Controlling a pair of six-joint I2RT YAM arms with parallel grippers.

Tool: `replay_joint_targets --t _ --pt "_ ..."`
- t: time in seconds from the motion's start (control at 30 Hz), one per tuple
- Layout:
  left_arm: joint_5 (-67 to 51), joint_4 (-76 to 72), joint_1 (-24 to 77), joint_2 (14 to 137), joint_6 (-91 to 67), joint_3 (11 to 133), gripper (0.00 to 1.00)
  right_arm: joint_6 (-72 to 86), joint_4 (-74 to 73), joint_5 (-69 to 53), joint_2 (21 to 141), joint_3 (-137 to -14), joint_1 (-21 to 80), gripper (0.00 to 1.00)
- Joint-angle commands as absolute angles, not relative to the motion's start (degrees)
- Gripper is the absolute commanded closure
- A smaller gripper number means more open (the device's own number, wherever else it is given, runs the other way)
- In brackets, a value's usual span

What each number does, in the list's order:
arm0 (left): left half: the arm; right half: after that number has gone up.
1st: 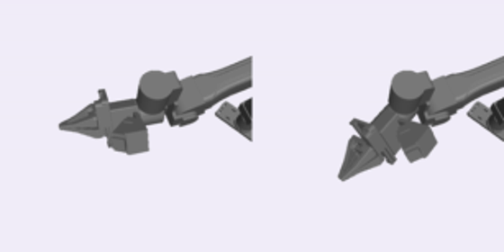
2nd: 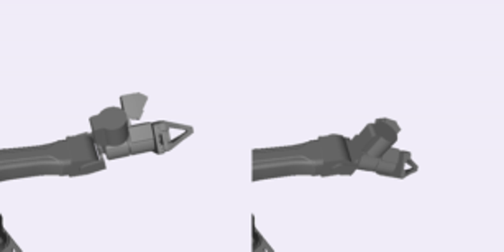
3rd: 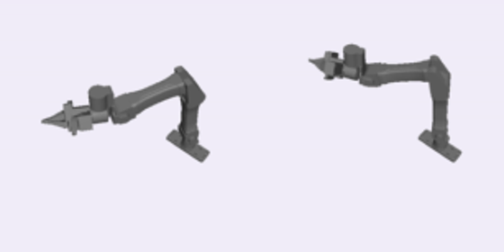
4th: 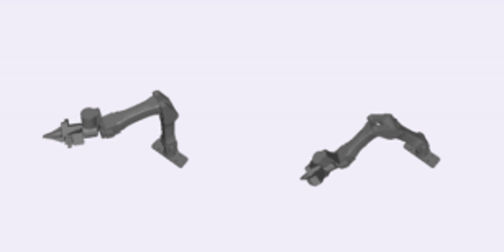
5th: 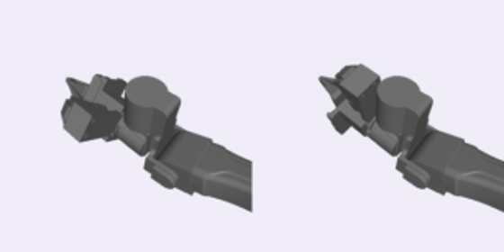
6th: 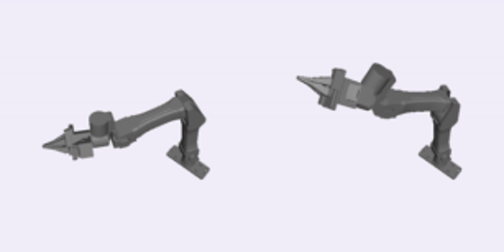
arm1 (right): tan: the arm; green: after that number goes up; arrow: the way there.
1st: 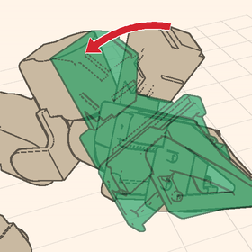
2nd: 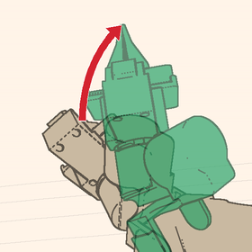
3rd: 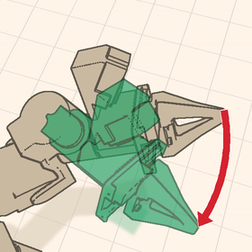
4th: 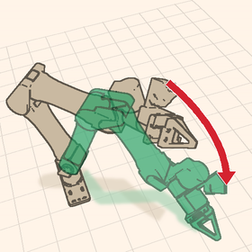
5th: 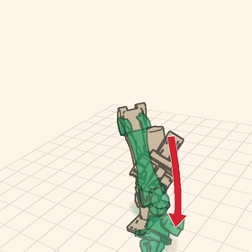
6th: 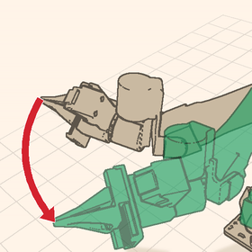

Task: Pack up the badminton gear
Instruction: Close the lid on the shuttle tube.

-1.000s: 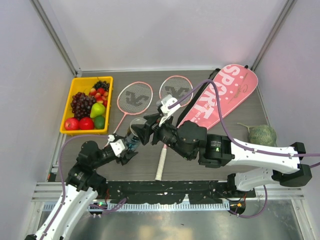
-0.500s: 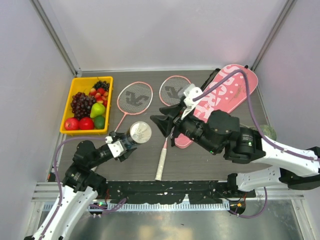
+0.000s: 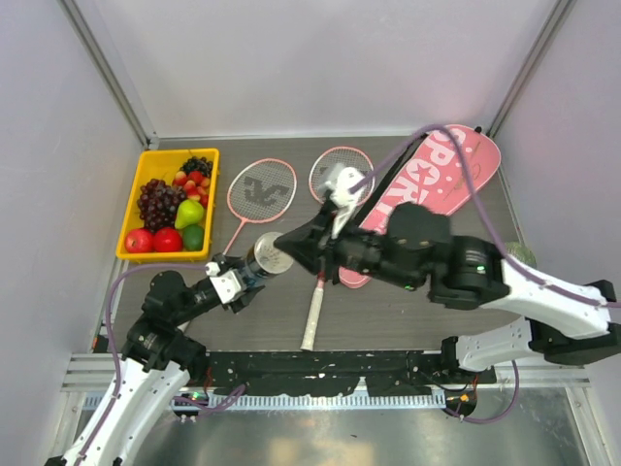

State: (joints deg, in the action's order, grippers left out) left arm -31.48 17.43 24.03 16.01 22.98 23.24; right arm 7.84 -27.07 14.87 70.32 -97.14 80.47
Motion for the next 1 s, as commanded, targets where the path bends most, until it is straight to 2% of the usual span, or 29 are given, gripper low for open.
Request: replay_joint_targets --t 0.0,0.1,0.33,0.5,0.8,0.87,0.93,0.97 --pt "-31.2 14.0 24.3 15.8 22.7 27.2 1.00 14.6 -30.7 11.8 76.7 -91.9 80.6 0.89" --pt "-31.4 12.3 24.2 15.3 21.6 27.2 1.00 16.6 -33.4 16.1 78.3 -90.6 80.7 0.91" --pt "-32.6 11.8 24.2 15.7 20.9 25.8 1.00 13.5 -31.8 23.7 71.6 -94.0 80.7 0.90" --pt "-33.2 11.7 24.2 15.9 21.0 25.8 1.00 11.8 -30.1 23.5 69.3 -92.7 80.7 0.89" --pt "-33.0 10.3 24.3 15.6 19.9 25.7 1.00 16.0 -30.9 19.1 72.3 -84.3 80.7 0.89" --pt "-32.7 10.3 24.2 16.3 19.4 25.8 1.00 16.2 -31.2 20.5 70.7 -84.7 80.7 0.86" --pt "-31.6 10.1 24.3 17.2 18.3 26.2 1.00 16.2 -31.1 23.7 67.9 -85.6 80.7 0.78" --pt "-30.2 10.2 24.3 17.8 17.2 26.5 1.00 16.3 -30.7 25.5 66.6 -85.8 80.7 0.66"
